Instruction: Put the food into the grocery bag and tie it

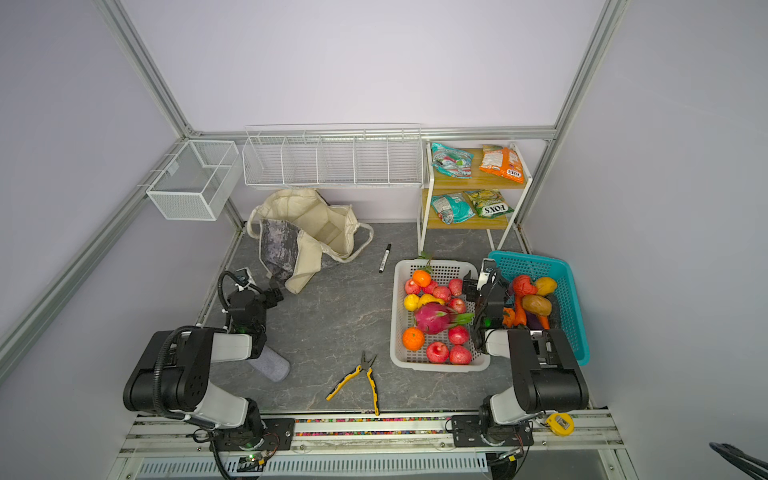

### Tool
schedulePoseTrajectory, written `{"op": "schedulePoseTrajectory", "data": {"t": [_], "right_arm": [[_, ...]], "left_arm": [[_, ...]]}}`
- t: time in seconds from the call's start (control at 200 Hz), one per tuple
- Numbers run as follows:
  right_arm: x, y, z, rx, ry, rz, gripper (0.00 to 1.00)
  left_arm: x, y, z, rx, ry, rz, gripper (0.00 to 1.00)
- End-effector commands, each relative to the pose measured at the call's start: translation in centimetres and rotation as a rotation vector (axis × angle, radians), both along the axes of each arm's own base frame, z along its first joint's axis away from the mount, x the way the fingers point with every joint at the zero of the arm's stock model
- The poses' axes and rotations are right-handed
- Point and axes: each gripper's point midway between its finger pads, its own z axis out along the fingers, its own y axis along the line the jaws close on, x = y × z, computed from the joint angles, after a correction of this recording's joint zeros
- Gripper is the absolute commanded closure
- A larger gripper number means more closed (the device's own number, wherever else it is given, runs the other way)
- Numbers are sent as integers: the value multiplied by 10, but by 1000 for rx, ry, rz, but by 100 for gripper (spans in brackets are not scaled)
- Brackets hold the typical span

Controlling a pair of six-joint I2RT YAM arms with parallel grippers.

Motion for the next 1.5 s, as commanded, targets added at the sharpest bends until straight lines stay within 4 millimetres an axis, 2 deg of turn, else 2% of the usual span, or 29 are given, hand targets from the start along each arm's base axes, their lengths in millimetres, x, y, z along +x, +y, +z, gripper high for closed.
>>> {"op": "schedulePoseTrajectory", "data": {"t": [0.0,0.055,0.1,0.115,0.195,0.285,0.33,0.385,0.405,0.44,0.455,0.51,0.585,0.67,0.78,0.895,0.97,1.185,1.355,1.495], "right_arm": [[-9,4,-15,-17,151,8,11],[-12,1,-1,-17,188,-42,9],[-16,-5,7,73,234,-123,9],[-16,-5,12,105,242,-134,8],[-22,3,29,223,273,-166,3],[-28,20,48,302,256,-164,0],[-33,30,57,327,259,-155,2],[-38,35,66,371,278,-157,3],[-41,47,69,382,293,-128,3],[-47,56,69,401,325,-110,3],[-45,60,80,417,312,-97,4],[-52,73,86,448,340,-71,4],[-65,90,90,510,390,-44,6],[-74,113,95,605,430,-12,8],[-78,156,102,719,469,48,11],[-73,207,112,798,507,112,11],[-66,241,123,857,526,149,11],[-36,331,133,1150,606,165,12],[-9,383,118,1286,669,116,14],[15,409,99,1361,692,43,15]], "left_arm": [[0,-7,34,17,3,-47,6],[-4,-9,52,-21,15,-44,6],[-7,-14,65,-31,23,-76,8],[-7,-15,73,-36,10,-79,8],[-21,-13,88,-103,7,-38,10],[-40,-13,93,-168,41,-11,11],[-52,-12,95,-200,69,13,10],[-69,-10,97,-233,106,39,2],[-75,-9,97,-246,119,57,0],[-87,-4,98,-275,138,97,1],[-92,-2,98,-287,146,112,1],[-106,-1,98,-322,180,137,1],[-126,0,109,-401,179,175,2],[-137,-6,118,-481,194,176,6],[-139,-15,128,-558,213,158,9],[-134,-28,142,-609,241,109,14],[-125,-38,147,-632,273,73,21],[-119,-54,174,-632,265,-6,22],[-124,-53,184,-599,236,-30,21],[-133,-50,188,-570,222,-38,20]]}}
